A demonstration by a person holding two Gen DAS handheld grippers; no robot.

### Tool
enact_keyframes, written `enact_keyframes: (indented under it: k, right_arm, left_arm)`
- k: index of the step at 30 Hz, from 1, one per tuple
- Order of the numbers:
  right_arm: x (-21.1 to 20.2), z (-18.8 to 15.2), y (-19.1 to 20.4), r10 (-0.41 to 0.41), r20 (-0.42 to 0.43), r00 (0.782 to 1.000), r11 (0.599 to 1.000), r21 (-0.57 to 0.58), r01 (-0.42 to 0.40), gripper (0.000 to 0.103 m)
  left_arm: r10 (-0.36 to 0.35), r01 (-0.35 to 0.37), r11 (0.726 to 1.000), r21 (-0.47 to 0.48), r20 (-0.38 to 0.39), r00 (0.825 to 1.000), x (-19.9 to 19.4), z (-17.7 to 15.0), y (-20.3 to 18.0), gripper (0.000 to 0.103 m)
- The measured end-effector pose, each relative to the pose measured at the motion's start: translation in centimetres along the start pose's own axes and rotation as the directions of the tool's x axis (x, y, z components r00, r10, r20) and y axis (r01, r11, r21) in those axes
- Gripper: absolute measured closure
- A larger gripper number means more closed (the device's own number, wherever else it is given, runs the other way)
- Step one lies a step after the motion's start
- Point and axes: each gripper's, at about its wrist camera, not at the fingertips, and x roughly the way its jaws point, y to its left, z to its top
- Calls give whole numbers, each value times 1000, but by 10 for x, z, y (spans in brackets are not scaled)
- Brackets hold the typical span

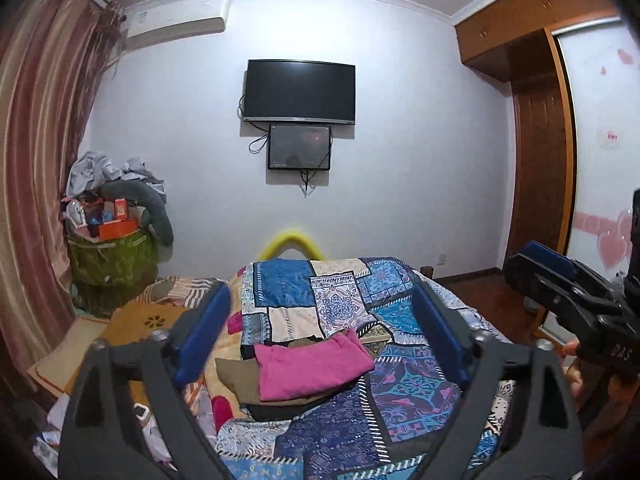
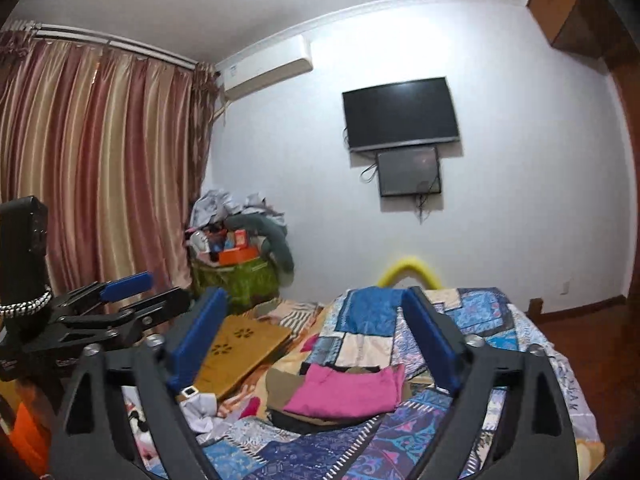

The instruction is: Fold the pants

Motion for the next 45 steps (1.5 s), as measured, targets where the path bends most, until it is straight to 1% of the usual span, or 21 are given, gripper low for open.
enact_keyframes:
  k: [2, 8, 13, 29, 45]
  right_arm:
    - [-3, 0, 0, -21, 11, 1000, 1000, 2, 21, 0]
    - [-8, -1, 4, -47, -4, 999, 999, 18, 47, 0]
    - [-13, -5, 8, -39, -18, 999, 999, 27, 40, 0]
    - [-18, -13, 12, -58, -33, 998, 998, 8, 59, 0]
    - [-15, -12, 15, -69, -58, 996, 998, 4, 70, 0]
  left_arm:
    - [7, -7, 1000, -13, 12, 1000, -7, -1, 2, 1]
    - [16, -16, 1000, -9, 16, 1000, -17, -4, 1, 0]
    - [17, -17, 1000, -1, 18, 1000, -20, -7, -1, 0]
    - [14, -14, 1000, 4, 8, 1000, -12, -14, -6, 0]
    - [10, -10, 1000, -15, -13, 1000, -4, -22, 2, 0]
